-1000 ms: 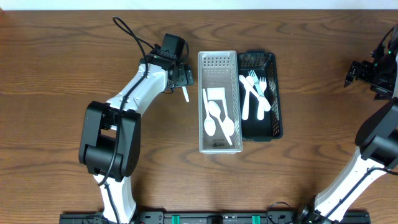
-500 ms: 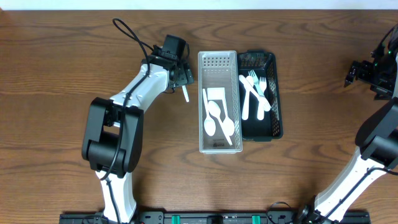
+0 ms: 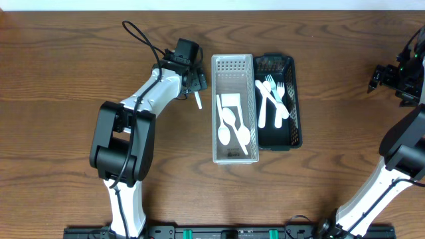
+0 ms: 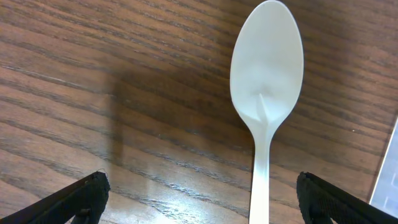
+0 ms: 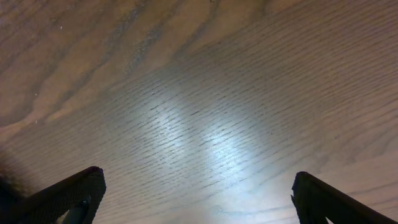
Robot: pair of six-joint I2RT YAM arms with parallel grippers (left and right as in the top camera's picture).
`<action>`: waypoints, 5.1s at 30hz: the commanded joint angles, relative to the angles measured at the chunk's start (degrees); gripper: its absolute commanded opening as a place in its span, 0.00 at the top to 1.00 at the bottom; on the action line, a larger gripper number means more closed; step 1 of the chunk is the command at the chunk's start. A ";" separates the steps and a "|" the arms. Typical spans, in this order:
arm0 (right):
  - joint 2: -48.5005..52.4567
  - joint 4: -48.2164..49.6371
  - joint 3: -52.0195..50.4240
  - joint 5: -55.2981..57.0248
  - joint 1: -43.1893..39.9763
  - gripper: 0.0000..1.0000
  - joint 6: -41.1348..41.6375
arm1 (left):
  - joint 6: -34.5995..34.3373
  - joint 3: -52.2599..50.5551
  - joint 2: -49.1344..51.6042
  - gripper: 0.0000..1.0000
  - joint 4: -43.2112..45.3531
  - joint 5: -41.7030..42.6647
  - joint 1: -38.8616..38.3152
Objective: Pack container
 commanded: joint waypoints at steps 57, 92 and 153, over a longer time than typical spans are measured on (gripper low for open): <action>-0.33 -0.04 0.00 0.00 0.15 0.01 -0.81 | 9.55 4.96 -19.47 0.94 -7.91 3.02 -2.51; -0.33 -0.04 0.00 0.00 0.15 0.01 -0.81 | 12.61 6.45 -34.88 0.02 -16.79 10.69 -5.55; -0.33 -0.04 0.00 0.00 0.15 0.01 -0.81 | 56.08 -38.95 -107.86 0.02 -16.35 23.15 10.73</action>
